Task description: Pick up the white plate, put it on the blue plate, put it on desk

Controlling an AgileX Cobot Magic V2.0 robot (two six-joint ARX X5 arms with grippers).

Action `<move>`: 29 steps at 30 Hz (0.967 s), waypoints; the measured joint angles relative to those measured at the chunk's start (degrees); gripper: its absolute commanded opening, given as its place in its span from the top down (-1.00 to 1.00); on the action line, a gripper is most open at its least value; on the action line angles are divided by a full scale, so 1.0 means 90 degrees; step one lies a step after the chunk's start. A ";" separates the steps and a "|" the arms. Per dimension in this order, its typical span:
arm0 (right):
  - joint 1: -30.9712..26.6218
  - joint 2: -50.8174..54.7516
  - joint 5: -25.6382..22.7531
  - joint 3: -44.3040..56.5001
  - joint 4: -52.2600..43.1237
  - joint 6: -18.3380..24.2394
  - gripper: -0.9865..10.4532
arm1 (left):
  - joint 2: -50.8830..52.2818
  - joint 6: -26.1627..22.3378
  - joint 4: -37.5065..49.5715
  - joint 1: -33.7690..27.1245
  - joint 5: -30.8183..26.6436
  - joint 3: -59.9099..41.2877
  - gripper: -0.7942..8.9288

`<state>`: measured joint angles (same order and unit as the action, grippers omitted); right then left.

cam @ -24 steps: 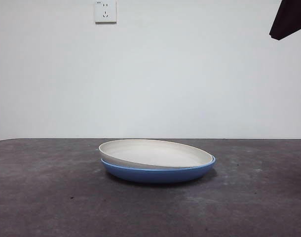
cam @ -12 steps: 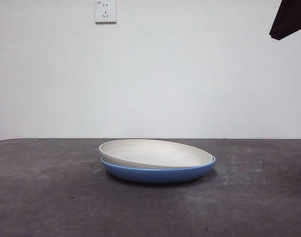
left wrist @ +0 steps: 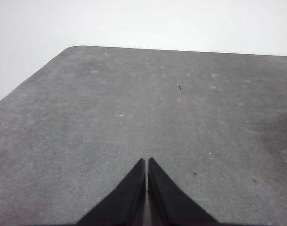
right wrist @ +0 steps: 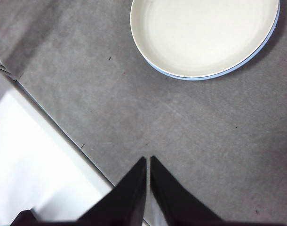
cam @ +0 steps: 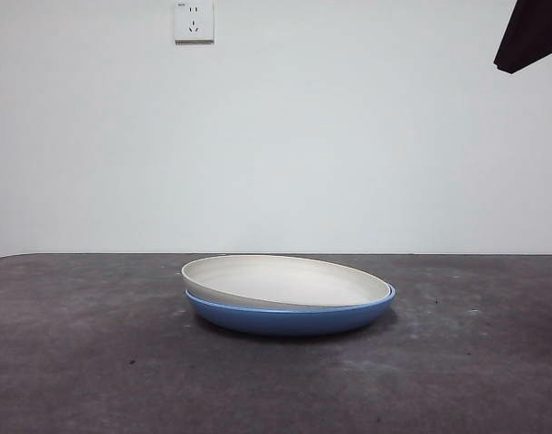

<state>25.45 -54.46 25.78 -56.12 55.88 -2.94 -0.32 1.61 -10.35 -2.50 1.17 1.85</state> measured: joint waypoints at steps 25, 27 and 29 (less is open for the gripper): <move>-0.2810 0.3917 -0.1061 0.3755 -0.5357 -0.0024 0.81 | 0.0000 0.0000 0.0000 0.0000 0.0000 0.0002 0.82; -0.2905 0.4260 -0.1421 0.4143 -0.5668 -0.0126 0.81 | 0.0000 0.0000 0.0000 0.0000 0.0000 0.0002 0.82; -0.2931 0.4537 -0.1666 0.4476 -0.5782 -0.0189 0.81 | 0.0000 0.0000 0.0000 -0.0002 0.0000 0.0000 0.82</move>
<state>-0.93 -13.63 10.79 -15.84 3.84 -4.64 -0.32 1.61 -10.35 -2.52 1.17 1.85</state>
